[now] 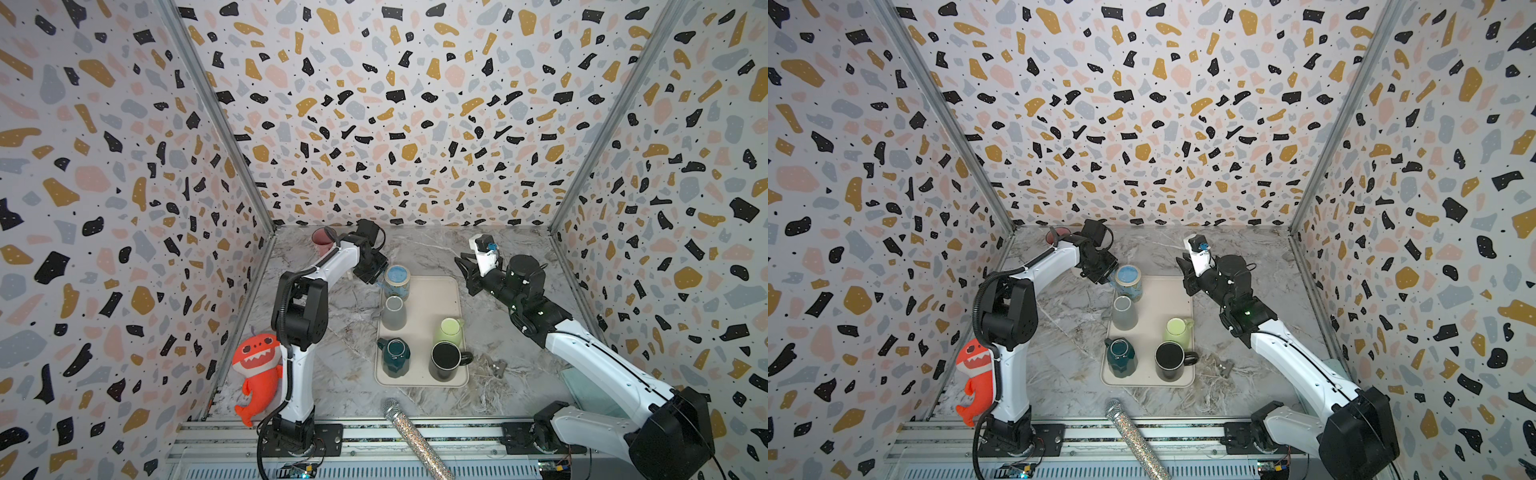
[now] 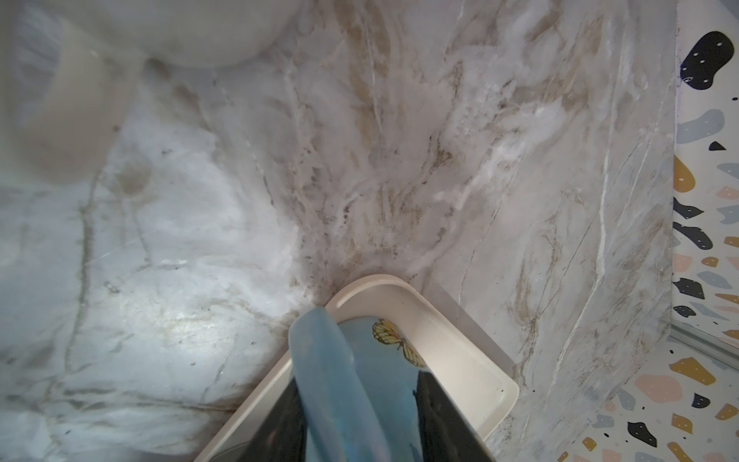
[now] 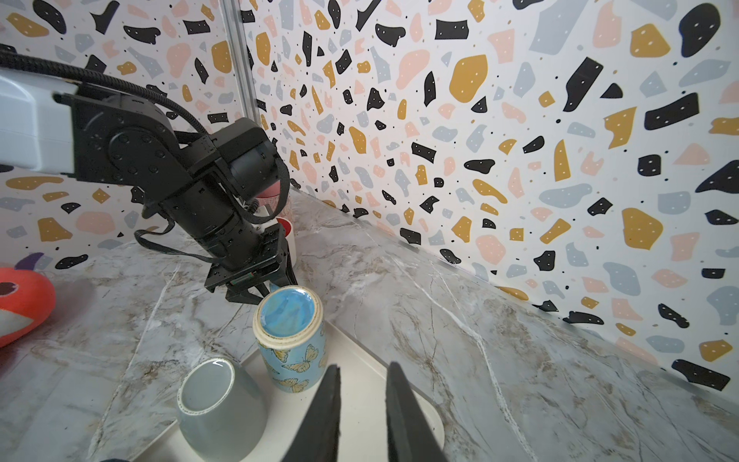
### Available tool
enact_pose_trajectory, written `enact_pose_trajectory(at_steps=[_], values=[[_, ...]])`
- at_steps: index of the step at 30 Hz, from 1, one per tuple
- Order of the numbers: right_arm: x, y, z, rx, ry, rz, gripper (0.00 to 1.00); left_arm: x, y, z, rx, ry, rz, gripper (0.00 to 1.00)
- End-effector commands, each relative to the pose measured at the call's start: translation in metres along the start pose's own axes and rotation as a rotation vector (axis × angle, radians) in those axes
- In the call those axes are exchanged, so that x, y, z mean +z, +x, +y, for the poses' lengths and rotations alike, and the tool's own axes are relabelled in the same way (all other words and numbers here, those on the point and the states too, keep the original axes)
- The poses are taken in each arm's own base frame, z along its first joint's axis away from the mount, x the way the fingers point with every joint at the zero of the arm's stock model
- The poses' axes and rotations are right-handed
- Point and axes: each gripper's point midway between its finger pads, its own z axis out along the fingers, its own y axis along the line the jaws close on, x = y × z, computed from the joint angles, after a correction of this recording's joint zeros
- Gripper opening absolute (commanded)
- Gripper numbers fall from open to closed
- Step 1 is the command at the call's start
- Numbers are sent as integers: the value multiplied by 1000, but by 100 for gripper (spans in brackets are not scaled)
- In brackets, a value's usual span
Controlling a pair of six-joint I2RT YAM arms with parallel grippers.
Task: Turn the mug right side up
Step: Pick up the mug from the tray.
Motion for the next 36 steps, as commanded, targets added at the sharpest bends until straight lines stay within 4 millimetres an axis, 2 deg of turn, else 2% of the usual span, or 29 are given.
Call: enact_pose_trajectory(at_steps=[1,15,18,21,22,25,30,34,36], values=[[-6,-6,0,11,-2,-24,22,-5,12,0,6,12,36,40],[-8,-2,-2,18,10,-21,22,1,16,-11,-46,99,53,20],[-8,-2,-4,16,16,-21,22,3,15,-17,-66,139,50,13],[-9,-2,-5,16,21,-20,22,3,11,-26,-81,185,35,0],[-9,-2,-5,15,22,-20,22,3,9,-31,-77,206,29,0],[-10,-2,-6,15,25,-19,22,-4,6,-49,-42,269,22,0],[-10,0,-7,17,28,-14,22,-28,6,-75,94,349,-21,0],[-9,2,-7,20,24,-10,21,-52,20,-96,229,465,-43,0],[-8,2,-6,24,21,-10,21,-62,28,-100,268,517,-55,0]])
